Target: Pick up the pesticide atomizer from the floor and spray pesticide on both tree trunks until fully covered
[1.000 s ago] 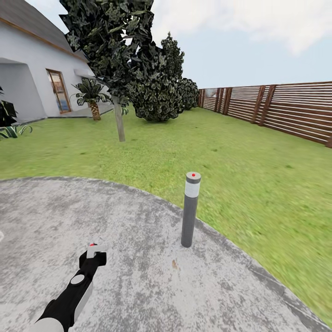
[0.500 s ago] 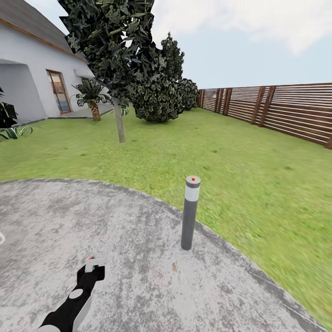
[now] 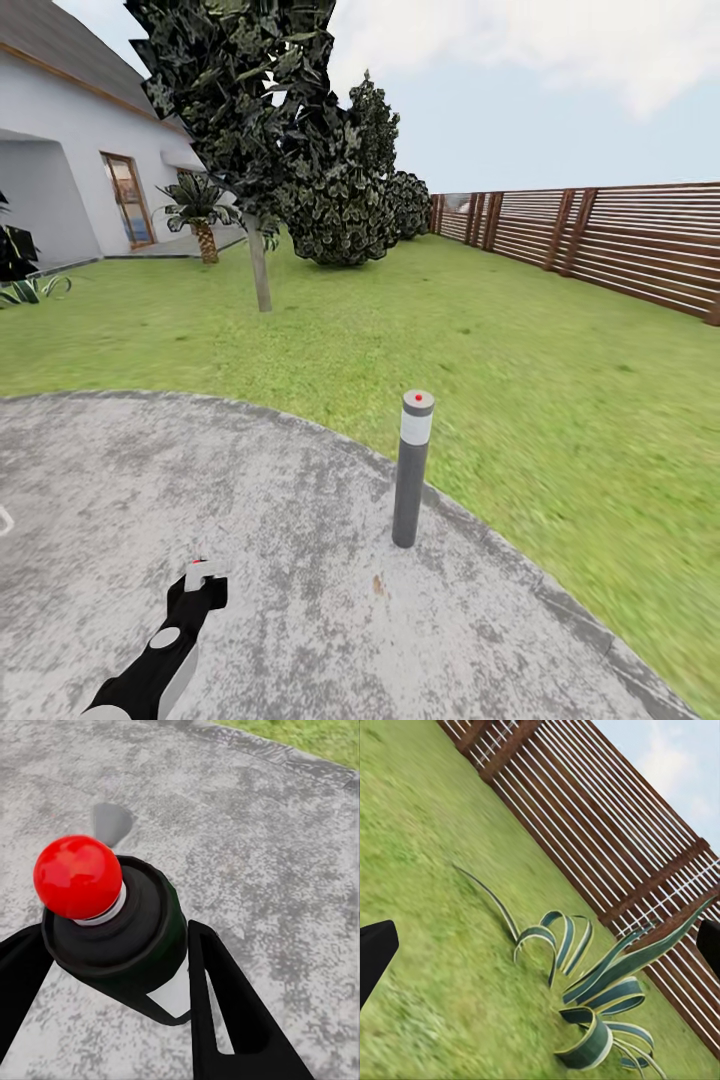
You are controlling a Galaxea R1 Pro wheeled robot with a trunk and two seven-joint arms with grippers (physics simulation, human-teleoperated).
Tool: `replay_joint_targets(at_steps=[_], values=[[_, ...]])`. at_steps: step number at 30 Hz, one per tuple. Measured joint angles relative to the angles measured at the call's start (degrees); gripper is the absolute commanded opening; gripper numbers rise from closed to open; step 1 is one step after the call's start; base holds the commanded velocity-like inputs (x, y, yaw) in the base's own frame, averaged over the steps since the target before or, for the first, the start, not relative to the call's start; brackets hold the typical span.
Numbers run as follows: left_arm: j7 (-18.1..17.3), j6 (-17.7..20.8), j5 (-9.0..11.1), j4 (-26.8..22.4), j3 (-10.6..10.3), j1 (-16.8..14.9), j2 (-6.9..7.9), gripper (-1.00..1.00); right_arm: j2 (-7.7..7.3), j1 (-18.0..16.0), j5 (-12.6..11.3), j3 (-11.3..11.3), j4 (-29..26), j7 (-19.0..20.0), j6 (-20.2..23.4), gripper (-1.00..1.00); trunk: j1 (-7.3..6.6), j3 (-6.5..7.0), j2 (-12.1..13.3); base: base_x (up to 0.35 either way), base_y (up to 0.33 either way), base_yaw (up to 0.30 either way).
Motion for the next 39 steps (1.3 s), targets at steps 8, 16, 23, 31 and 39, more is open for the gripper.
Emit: replay_joint_targets(at_steps=[8,16,23,31,39], values=[[0.0,0.0,0.0,0.0,-0.2,0.0,-0.35,-1.00,0.00,0.0,0.0,-0.2,0.0,0.0,0.0,1.00,-1.76,1.44,3.2,0.000,0.000,0.000],[-0.1,-0.1,-0.1,0.0,-0.3,0.0,-0.37,-1.00,0.01,0.0,-0.1,-2.4,0.1,0.2,0.2,1.00,-3.51,2.87,6.4,0.000,0.000,0.000],[-0.1,-0.1,-0.2,0.0,-0.4,0.0,-0.38,-1.00,0.13,0.0,-0.1,-2.7,0.1,0.6,0.2,1.00,-5.05,4.13,9.2,0.000,0.000,0.000],[-0.1,-0.1,-0.2,-0.1,-0.4,0.0,-0.36,-1.00,0.17,0.0,-0.1,-2.7,0.1,0.7,0.1,1.00,-6.81,5.57,12.4,0.000,0.000,0.000],[-0.2,-0.1,-0.3,0.0,-0.4,0.0,-0.35,-1.00,0.47,0.0,0.0,-2.7,0.1,0.6,0.0,1.00,-8.57,7.00,15.6,0.000,0.000,0.000]])
